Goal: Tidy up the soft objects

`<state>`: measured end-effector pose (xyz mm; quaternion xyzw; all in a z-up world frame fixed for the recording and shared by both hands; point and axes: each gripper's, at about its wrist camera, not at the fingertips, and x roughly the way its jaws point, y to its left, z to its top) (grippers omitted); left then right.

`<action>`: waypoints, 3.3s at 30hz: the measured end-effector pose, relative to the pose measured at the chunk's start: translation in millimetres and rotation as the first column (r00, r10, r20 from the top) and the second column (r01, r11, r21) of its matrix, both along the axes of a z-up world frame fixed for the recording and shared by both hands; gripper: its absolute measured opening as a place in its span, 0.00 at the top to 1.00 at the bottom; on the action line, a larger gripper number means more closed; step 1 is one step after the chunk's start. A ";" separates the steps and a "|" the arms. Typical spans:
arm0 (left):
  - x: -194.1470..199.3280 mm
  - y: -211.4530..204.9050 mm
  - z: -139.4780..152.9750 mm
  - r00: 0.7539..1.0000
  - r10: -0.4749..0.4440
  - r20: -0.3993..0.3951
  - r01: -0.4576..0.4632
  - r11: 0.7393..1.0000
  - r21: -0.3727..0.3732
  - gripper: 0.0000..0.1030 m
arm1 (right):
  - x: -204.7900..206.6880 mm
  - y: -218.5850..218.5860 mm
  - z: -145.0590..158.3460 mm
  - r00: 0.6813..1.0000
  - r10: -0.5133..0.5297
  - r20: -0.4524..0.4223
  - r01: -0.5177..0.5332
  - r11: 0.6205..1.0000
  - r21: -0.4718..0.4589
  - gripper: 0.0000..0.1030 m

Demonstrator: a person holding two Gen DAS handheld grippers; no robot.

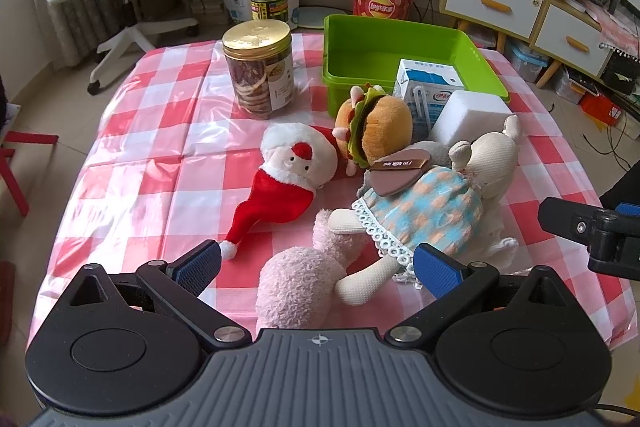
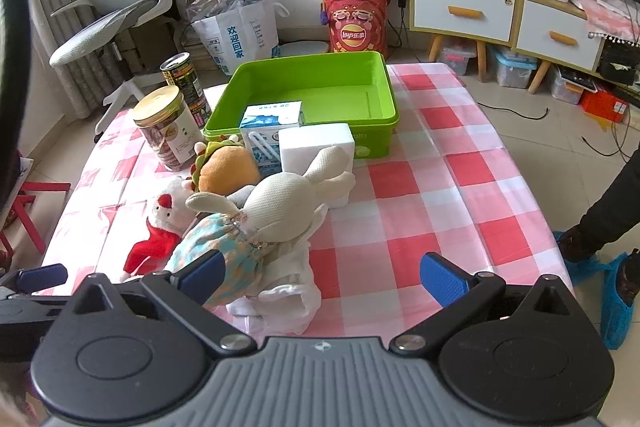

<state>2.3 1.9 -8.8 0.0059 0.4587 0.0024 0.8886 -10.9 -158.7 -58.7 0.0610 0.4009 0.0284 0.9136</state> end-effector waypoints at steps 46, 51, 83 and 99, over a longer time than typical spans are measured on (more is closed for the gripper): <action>84.3 52.8 -63.7 0.988 -0.027 0.154 0.052 0.985 -0.165 0.21 | 115.1 -39.7 -49.5 0.993 0.017 0.120 -0.048 0.963 0.264 0.21; 89.8 56.2 -70.9 0.987 -0.003 0.160 0.039 0.974 -0.223 0.37 | 122.3 -37.6 -61.7 0.992 0.032 0.119 -0.064 0.957 0.282 0.32; 91.7 79.3 -69.7 0.993 0.079 0.091 -0.048 0.952 -0.302 0.61 | 89.5 -64.0 -31.2 0.977 -0.081 0.198 0.018 0.953 0.304 0.49; 82.6 69.2 11.6 0.957 0.082 0.279 0.029 0.928 -0.372 0.63 | 89.6 -70.9 16.4 0.942 -0.148 0.303 0.029 0.931 0.363 0.49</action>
